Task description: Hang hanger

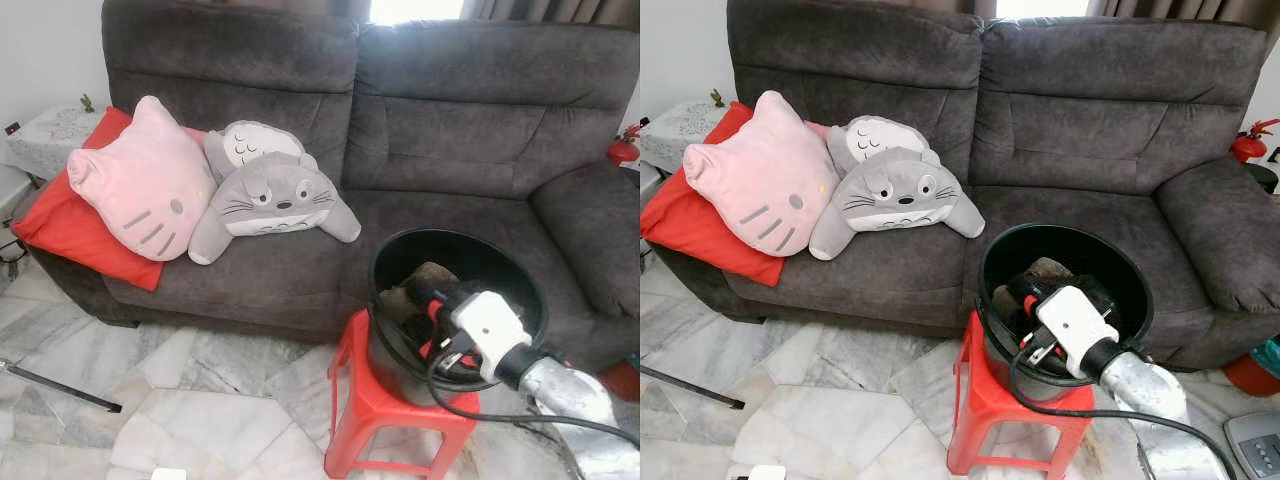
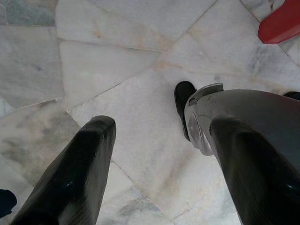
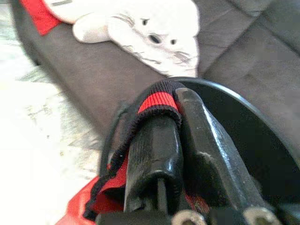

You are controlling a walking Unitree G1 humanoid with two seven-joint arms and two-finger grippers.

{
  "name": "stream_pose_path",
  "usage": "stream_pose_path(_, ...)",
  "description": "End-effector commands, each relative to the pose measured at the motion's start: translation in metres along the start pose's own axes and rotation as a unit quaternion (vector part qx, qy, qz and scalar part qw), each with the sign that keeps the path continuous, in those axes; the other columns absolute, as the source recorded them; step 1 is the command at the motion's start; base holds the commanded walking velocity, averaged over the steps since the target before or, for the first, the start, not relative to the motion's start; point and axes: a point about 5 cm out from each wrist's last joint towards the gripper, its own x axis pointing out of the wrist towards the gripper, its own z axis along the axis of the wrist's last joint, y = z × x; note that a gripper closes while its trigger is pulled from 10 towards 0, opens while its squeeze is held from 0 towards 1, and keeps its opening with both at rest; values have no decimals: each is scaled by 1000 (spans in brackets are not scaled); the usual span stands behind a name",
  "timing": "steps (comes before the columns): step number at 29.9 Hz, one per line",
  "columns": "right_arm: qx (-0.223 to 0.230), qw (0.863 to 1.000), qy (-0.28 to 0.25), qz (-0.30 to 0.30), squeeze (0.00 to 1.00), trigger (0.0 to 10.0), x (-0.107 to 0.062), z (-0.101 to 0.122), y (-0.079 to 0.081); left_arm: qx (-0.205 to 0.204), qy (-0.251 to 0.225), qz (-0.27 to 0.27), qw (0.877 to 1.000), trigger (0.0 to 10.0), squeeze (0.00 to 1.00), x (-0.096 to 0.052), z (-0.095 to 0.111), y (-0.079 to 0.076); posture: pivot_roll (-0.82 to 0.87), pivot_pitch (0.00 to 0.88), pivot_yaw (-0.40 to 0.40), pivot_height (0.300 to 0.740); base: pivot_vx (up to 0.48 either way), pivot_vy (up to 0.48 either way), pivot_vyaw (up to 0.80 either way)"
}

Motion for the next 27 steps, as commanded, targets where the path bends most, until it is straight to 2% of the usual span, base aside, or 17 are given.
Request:
stream_pose_path(1,-7,1000,2,12,0,0,-2,2,1,5,11,-2,1000,10000,0,0,-2,-2,-111,0,-33,740,0,0,0)
stream_pose_path(9,-4,998,34,54,0,0,-5,-10,11,8,6,-4,1000,10000,0,2,4,-7,-111,0,-33,740,0,0,0)
stream_pose_path(13,-18,997,51,53,0,0,-3,-15,12,10,-10,-15,1000,10000,0,5,19,-28,-111,0,-33,740,0,0,0)
stream_pose_path(17,-29,996,59,59,0,0,-2,-17,13,10,-16,-18,1000,10000,0,6,24,-36,-114,0,-35,740,0,0,0)
stream_pose_path(20,-35,995,60,69,0,0,-1,-18,16,9,-13,-14,1000,10000,0,3,11,-25,-110,0,-38,740,0,0,0)
stream_pose_path(27,-34,994,51,93,0,0,-1,-14,18,9,-15,-11,1000,10000,0,2,7,-22,-114,0,-40,740,0,0,0)
